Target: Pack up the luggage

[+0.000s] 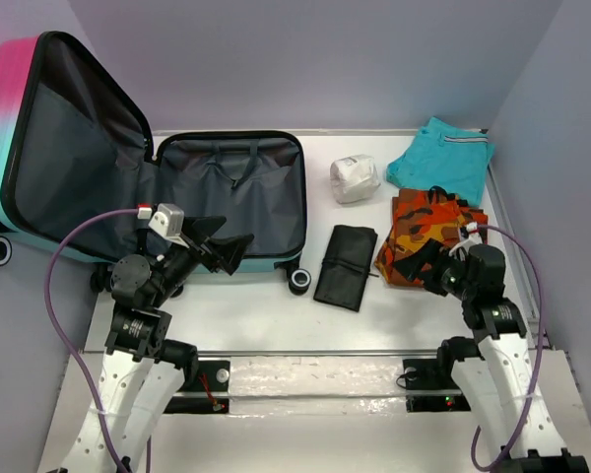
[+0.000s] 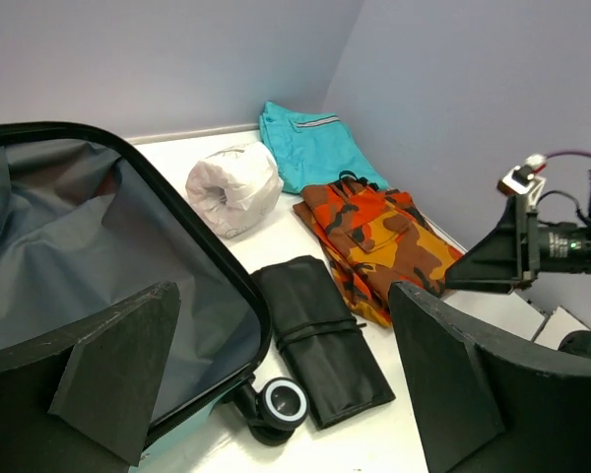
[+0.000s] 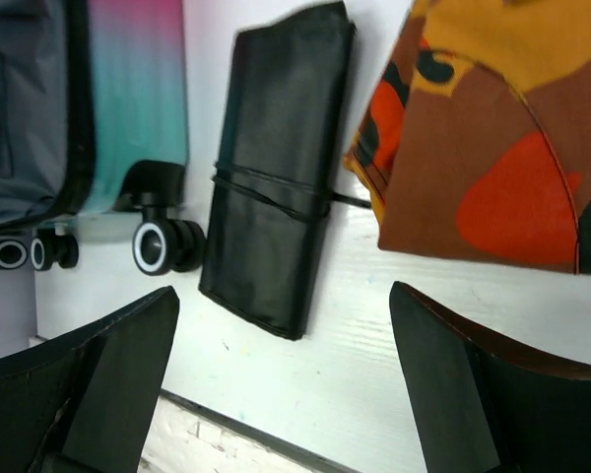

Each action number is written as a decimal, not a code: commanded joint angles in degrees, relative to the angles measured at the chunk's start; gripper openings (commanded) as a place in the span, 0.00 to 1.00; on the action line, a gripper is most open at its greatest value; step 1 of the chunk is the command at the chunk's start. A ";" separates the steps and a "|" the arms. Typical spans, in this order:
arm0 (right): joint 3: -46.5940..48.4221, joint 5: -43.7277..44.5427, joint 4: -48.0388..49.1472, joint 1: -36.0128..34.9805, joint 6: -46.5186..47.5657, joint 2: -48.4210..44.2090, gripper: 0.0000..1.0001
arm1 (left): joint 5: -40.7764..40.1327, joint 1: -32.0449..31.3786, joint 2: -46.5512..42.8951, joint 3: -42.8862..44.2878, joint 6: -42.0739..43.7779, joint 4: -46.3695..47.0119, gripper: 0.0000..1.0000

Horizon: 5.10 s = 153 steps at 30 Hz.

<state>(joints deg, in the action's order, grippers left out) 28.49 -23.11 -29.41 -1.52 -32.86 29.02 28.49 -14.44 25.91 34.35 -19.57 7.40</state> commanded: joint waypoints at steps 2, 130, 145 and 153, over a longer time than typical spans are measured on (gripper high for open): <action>-6.67 -4.40 13.99 -2.86 -6.50 5.15 0.94 | 1.75 0.02 0.45 2.74 1.03 1.30 0.99; 30.88 28.36 31.78 -20.90 9.57 35.64 0.91 | -6.03 -7.67 13.08 2.12 -14.17 10.96 0.87; 24.60 46.58 18.34 -15.97 12.56 10.37 0.90 | -42.29 -51.04 72.32 37.77 -7.06 3.51 0.81; 25.56 44.83 15.52 -15.97 12.38 7.28 0.90 | -43.08 -52.71 91.59 51.34 -6.18 -0.80 0.80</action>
<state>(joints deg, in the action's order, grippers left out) 53.41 21.08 -12.40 -17.63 -21.56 36.82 -10.50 -67.05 115.26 80.44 -27.07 8.47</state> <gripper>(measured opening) 0.897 0.804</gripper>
